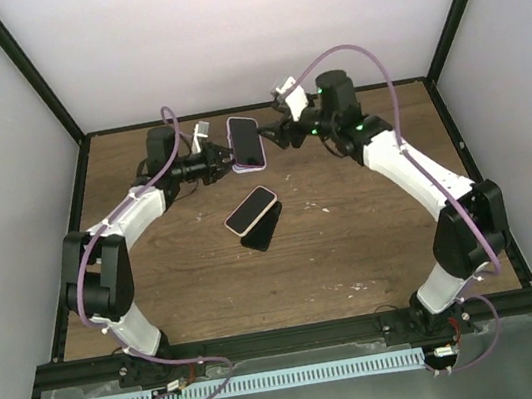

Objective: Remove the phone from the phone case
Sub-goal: Remove the phone case from the phone.

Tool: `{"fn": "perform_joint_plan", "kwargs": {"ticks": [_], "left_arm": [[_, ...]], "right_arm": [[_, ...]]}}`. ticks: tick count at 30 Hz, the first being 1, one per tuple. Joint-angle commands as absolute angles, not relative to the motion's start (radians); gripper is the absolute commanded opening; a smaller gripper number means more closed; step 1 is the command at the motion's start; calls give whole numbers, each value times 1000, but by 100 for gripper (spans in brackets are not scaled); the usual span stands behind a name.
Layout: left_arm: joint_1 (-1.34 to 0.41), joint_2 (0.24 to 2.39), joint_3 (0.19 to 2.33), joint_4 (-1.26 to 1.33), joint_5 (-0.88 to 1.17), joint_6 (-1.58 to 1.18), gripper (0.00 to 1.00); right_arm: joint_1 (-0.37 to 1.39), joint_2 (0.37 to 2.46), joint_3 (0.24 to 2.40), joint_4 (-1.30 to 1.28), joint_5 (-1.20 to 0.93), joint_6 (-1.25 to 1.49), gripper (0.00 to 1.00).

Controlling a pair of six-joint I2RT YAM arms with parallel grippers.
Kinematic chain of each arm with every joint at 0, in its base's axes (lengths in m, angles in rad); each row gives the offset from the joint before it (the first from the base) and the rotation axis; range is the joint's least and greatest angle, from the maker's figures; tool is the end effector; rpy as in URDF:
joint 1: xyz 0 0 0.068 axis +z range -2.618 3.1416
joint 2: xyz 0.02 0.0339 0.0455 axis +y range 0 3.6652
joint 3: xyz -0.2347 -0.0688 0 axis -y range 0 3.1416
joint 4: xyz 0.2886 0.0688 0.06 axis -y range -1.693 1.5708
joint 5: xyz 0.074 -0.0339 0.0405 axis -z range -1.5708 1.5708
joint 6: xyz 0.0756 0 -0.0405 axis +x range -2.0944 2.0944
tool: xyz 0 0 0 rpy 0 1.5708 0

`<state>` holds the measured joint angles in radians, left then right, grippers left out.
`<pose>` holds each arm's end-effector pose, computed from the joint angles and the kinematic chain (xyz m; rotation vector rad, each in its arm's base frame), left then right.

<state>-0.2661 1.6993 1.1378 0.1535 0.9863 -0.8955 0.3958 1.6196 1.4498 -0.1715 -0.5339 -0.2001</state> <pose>0.4007 -0.1746 0.1975 0.0545 2.1966 -1.6779 0.4069 0.2117 0.3117 -0.8984 1.6897 0.6410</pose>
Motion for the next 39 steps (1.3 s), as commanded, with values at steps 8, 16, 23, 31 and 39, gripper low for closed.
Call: {"fn": "perform_joint_plan", "kwargs": {"ticks": [8,16,23,31,39], "left_arm": [[-260,1710,1200,56,831,-950,0],[-260,1709,1193,64,820,-959,0],[-260,1706,1192,67,819,-959,0],[-260,1705,1186,72,824,-961,0],[-261,1710,1184,84,836,-969,0]], "right_arm": [[632,1583,1322,9,-157,-455,61],[712,1608,1276,67,-89,-511,57],[738,1620,1237,95,-53,-544,57],[764,1642,1163,218,83,-631,49],[772,1674,1134,272,133,-667,46]]}}
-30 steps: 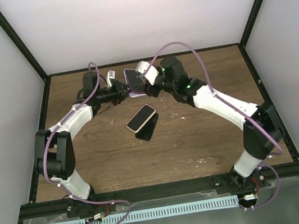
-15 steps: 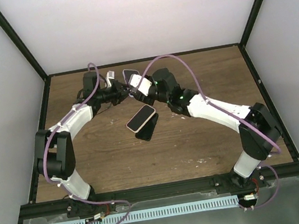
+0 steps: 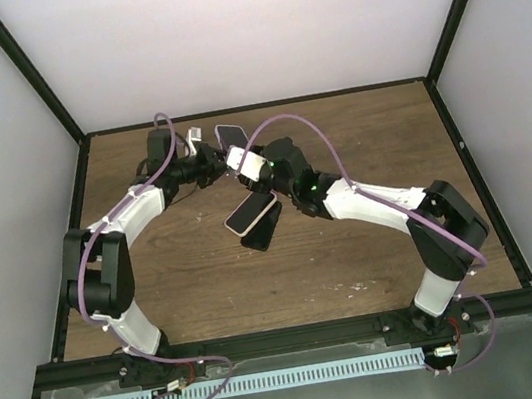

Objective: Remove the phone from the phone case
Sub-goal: Remove the phone case from the phone.

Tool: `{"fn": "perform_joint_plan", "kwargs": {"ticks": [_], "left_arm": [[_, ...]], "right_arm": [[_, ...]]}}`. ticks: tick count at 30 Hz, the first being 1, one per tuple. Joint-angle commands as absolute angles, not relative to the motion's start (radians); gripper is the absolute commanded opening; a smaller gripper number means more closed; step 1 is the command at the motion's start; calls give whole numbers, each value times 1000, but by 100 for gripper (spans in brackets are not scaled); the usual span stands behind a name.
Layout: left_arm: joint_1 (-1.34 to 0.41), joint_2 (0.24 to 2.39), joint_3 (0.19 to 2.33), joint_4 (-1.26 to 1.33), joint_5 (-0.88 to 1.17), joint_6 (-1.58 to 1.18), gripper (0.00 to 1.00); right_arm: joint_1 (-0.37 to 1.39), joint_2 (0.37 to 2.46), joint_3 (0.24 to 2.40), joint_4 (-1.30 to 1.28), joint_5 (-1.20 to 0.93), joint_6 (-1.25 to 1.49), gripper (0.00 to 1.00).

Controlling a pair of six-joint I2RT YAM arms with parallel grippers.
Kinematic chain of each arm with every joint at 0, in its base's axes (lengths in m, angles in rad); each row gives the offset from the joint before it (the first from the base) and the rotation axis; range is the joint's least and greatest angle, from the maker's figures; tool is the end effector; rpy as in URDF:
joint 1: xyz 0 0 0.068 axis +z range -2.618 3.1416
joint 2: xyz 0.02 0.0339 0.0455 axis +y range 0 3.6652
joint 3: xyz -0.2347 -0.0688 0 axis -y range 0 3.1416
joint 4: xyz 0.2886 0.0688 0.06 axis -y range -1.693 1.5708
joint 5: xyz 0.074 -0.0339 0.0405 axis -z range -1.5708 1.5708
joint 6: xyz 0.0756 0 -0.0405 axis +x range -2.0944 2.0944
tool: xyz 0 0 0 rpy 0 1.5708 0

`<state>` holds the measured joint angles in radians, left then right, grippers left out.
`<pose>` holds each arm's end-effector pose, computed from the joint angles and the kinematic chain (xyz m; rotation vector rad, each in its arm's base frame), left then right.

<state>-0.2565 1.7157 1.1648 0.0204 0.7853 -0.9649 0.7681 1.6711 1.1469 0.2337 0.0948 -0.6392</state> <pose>0.4132 -0.1636 0.1813 -0.2808 2.3039 -1.5080 0.3404 0.3189 0.2118 -1.1526 1.4598 0.0012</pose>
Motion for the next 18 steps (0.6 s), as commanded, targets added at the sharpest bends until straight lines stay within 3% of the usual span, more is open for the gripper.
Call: {"fn": "perform_joint_plan", "kwargs": {"ticks": [1,10,18], "left_arm": [[-260,1710,1184,86,836,-969,0],[-260,1708,1170,128,858,-984,0],[-260,1717,1165,181,892,-1003,0]], "right_arm": [[773,1674,1132,272,129,-667,46],[773,1733,1119,469,262,-772,32],[772,1805,1130,646,281,-870,32]]}}
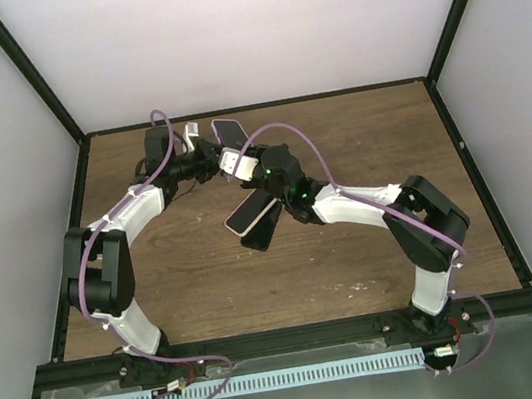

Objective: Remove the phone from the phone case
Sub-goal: Remove the phone case from the phone.

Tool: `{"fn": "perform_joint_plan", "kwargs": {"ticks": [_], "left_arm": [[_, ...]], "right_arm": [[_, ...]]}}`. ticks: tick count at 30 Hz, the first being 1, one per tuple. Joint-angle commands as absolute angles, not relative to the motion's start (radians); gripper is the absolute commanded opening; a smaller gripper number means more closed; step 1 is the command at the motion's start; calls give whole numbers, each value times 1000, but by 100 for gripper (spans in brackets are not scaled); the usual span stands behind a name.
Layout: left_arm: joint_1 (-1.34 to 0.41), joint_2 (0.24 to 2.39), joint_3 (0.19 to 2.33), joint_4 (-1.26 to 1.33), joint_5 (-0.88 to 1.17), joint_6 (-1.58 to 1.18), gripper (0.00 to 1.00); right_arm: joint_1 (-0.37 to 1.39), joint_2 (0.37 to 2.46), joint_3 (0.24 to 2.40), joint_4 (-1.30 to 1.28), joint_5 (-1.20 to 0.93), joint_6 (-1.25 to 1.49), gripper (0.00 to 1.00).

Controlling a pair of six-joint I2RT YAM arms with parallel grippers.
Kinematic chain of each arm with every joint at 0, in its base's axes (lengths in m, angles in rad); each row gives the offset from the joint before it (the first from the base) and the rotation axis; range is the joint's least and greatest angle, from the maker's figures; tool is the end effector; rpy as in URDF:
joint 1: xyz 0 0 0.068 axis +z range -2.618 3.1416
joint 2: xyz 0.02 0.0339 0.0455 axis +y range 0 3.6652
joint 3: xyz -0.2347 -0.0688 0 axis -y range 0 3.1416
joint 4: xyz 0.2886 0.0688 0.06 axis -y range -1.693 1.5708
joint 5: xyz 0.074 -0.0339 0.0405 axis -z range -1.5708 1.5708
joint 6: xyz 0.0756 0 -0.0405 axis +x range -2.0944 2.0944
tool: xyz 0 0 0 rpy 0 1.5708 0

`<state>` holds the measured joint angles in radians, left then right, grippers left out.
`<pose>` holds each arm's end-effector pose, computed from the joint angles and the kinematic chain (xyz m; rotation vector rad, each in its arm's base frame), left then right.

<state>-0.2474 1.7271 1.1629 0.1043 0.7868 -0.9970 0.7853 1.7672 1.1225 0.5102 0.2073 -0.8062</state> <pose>0.4199 -0.1613 0.1852 -0.2764 2.2411 -1.5285 0.3499 0.3278 0.1984 -1.1057 1.2993 -0.1923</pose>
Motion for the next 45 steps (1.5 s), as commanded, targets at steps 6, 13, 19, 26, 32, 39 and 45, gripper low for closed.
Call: {"fn": "perform_joint_plan", "kwargs": {"ticks": [6,13,19,26,32,39,45], "left_arm": [[-255,1704,1163,157,880,-980,0],[-237,1691,1163,105,833,-928,0],[-236,1697,1168,69,802,-893,0],[-237,1711,1178,-1,739,-821,0],[-237,1731,1198,-40,711,-776,0],[-236,1787,1241,-86,694,-704,0],[-235,1879,1321,-120,691,-652,0]], "right_arm": [[772,1812,1143,686,290,-894,16],[772,1727,1177,599,260,-826,1],[771,1675,1187,563,262,-789,1],[772,1622,1203,538,277,-748,1],[772,1585,1210,518,284,-728,1],[767,1540,1202,488,290,-723,1],[737,1512,1178,449,290,-710,1]]}}
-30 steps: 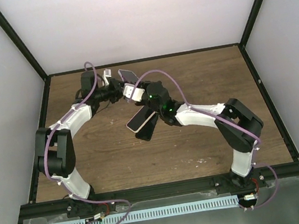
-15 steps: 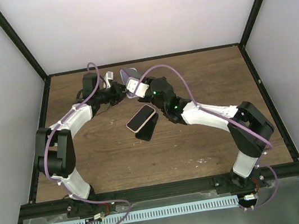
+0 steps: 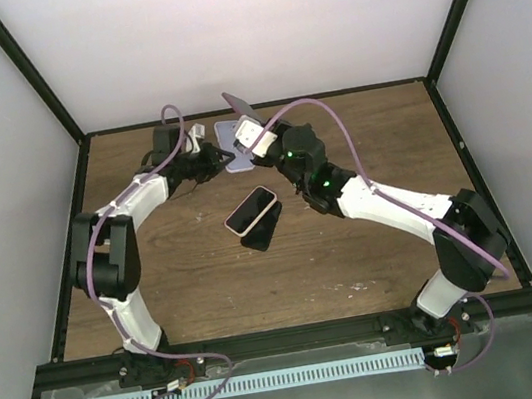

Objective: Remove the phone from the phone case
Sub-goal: Remove the phone case from the phone, then place the phone case at the center of the board.

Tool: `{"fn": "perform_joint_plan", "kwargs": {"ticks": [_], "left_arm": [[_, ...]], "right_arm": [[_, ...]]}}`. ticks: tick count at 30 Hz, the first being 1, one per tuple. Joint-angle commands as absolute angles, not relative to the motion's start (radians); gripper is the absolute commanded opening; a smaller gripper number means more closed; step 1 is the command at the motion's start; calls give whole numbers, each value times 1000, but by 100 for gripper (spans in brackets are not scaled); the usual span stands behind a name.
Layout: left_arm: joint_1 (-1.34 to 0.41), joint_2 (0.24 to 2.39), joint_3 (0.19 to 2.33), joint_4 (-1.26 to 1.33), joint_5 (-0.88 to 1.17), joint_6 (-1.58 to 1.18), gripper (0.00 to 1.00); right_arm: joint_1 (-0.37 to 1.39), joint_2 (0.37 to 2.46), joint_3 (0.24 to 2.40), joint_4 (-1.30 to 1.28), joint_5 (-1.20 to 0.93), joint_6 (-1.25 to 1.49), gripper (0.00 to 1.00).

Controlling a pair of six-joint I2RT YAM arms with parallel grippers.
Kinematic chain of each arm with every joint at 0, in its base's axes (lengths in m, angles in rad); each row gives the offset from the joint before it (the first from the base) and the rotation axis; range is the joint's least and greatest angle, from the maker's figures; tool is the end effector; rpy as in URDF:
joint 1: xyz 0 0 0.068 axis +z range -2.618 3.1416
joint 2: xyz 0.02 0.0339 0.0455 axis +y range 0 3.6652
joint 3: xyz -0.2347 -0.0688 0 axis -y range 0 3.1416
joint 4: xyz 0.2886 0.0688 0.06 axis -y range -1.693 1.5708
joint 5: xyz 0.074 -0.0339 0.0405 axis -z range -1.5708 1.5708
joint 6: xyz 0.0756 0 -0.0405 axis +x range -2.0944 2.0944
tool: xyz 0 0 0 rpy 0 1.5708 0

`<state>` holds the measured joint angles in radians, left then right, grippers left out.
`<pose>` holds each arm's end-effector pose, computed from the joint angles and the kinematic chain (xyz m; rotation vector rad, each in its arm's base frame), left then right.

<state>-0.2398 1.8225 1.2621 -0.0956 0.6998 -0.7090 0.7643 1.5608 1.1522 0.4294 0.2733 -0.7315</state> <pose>0.4346 -0.1564 0.1578 -0.1340 2.3539 -1.2751 0.3412 0.2988 0.2916 -0.8881 1.2749 -0.1858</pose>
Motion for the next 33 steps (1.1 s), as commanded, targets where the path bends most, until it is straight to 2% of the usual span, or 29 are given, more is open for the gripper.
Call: {"fn": "perform_joint_plan", "kwargs": {"ticks": [1,13,31,33], "left_arm": [[-235,1896,1337,-132,678,-644,0],[-239,2099,1497,-242,659,-566,0],[-240,2316,1668,-395,656,-502,0],[-240,2326,1686,-427,634,-489,5]], "right_arm": [[730,1509,1174,443,289,-709,1],[634,1512,1147,382,270,-677,1],[583,1583,1195,325,272,-635,1],[582,1591,1198,324,272,-629,1]]}}
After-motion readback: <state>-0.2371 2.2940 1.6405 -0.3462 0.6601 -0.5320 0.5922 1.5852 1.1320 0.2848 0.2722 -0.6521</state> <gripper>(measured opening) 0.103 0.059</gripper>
